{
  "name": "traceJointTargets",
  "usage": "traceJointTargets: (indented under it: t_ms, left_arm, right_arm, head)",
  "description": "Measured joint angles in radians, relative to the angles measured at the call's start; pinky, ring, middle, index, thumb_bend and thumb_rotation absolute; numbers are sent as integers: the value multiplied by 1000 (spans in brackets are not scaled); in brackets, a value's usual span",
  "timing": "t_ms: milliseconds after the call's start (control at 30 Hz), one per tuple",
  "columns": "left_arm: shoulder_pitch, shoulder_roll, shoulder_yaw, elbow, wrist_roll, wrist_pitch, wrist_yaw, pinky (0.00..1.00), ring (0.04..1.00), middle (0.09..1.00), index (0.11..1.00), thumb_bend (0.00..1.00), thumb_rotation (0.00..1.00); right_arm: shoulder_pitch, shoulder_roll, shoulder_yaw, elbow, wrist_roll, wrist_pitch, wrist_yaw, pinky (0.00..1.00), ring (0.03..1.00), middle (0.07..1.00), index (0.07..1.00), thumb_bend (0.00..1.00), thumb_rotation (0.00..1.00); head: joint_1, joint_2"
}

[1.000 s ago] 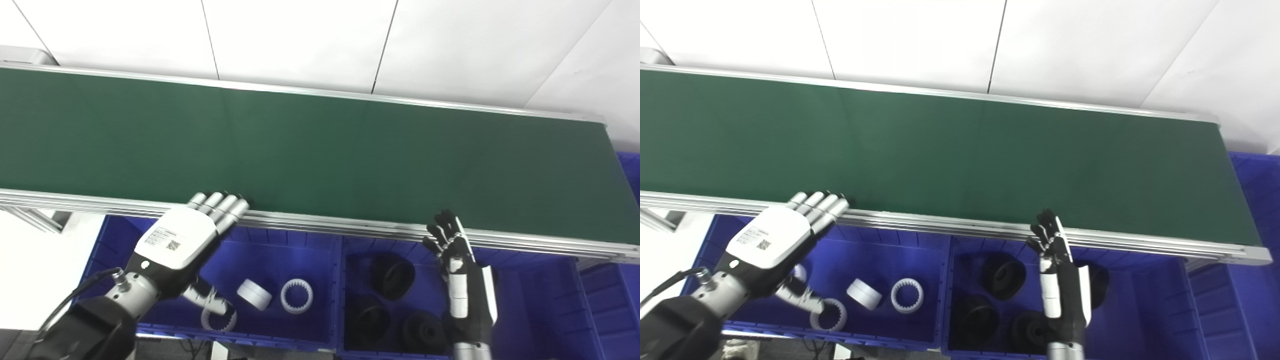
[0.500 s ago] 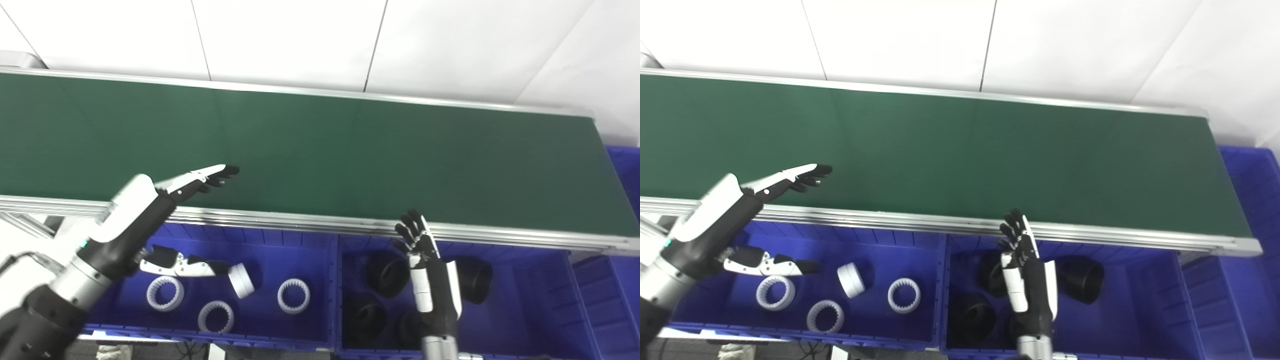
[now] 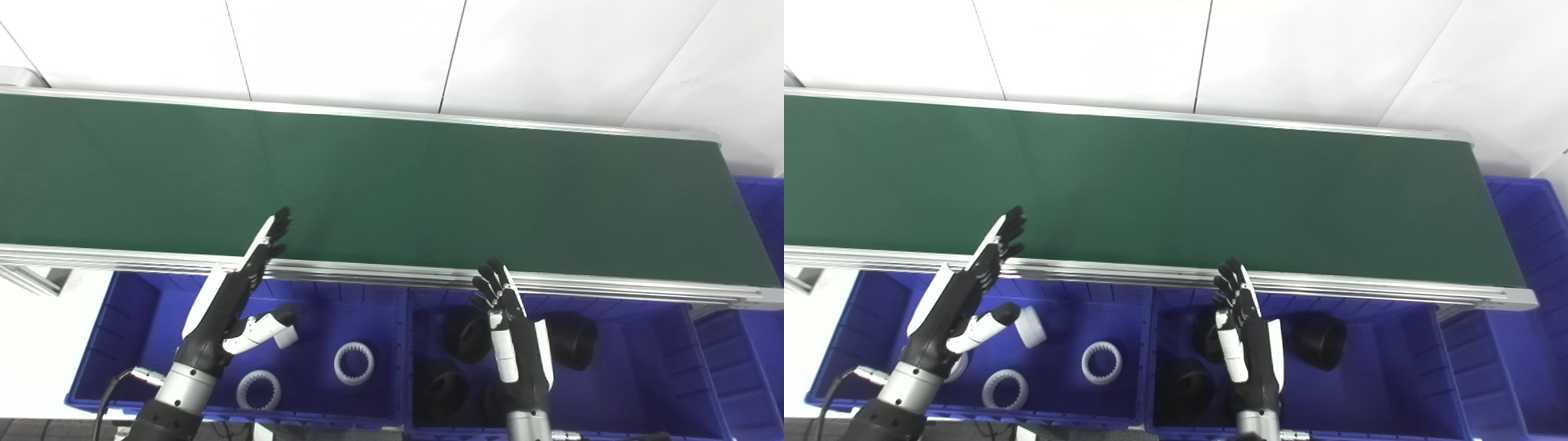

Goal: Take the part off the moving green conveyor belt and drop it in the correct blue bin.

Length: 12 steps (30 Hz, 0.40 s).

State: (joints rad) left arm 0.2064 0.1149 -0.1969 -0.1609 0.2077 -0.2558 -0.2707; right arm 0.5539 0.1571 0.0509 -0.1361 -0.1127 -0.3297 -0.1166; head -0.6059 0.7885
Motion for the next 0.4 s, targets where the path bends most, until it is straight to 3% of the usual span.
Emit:
traceJointTargets:
  t_ms: [233,400]
  left_arm:
    - [26,-27,-14,79,102,-162,123,1000,1000,1000,1000,857,997]
    - [34,-23,-33,73,138,-172,190,992,1000,1000,1000,806,1000]
  right_arm:
    - [0,0,4,11,0,-17,-13,824,880,910,933,730,950]
    - [-3,0,6,14,-7,-21,-23,827,887,920,932,746,941]
  head:
    - [2,0]
    - [-6,3]
